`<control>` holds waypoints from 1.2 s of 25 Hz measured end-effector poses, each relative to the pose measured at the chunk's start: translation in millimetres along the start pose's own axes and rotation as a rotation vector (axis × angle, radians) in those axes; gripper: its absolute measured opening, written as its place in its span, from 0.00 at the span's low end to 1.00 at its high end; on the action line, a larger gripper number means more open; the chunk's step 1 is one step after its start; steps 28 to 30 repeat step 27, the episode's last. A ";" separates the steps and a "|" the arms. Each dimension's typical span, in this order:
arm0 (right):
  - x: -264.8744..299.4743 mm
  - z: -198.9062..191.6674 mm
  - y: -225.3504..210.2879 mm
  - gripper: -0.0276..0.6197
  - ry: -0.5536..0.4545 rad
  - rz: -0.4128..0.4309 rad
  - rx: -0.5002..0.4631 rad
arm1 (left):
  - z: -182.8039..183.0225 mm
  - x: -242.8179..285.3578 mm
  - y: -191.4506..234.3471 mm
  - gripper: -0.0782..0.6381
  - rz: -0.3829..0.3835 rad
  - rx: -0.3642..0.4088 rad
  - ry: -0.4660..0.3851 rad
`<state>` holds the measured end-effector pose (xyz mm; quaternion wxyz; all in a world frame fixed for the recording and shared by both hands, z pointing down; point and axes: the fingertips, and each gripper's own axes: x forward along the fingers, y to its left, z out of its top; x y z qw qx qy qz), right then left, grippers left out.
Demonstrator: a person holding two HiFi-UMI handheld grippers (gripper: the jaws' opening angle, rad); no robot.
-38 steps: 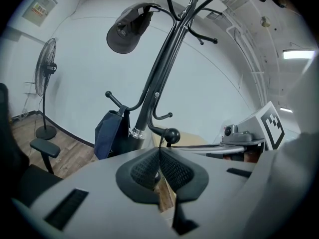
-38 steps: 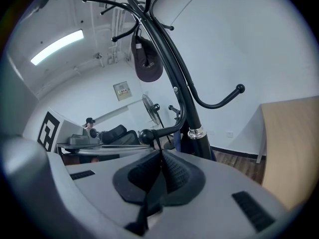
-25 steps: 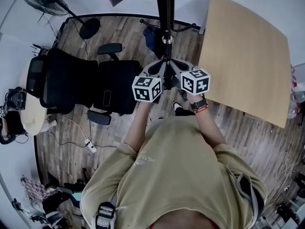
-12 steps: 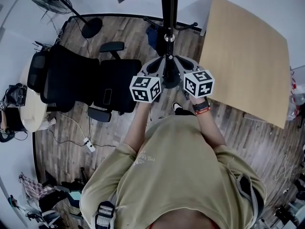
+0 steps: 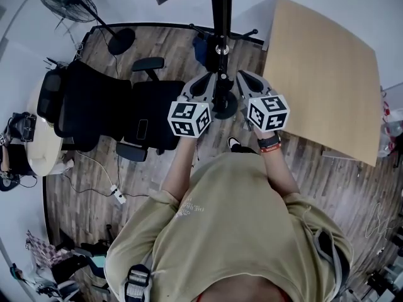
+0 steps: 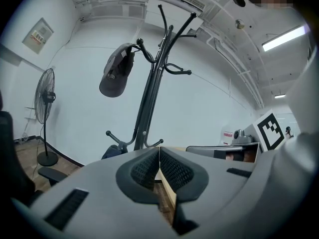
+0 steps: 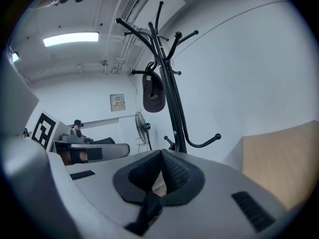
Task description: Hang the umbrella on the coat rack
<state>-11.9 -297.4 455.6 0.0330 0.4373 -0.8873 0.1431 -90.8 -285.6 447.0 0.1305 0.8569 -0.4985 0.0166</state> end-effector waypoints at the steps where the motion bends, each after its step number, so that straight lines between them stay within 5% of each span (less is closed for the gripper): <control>1: -2.6 2.1 -0.6 0.07 -0.009 -0.010 -0.012 | 0.5 -1.0 -0.7 0.14 0.002 0.004 -0.004; 11: -20.0 9.1 1.8 0.07 -0.072 -0.064 -0.062 | 7.0 -16.8 0.9 0.14 0.050 0.030 -0.076; 30: -16.3 0.9 3.2 0.07 -0.040 -0.020 -0.078 | -7.3 -12.8 3.1 0.15 0.049 0.016 -0.068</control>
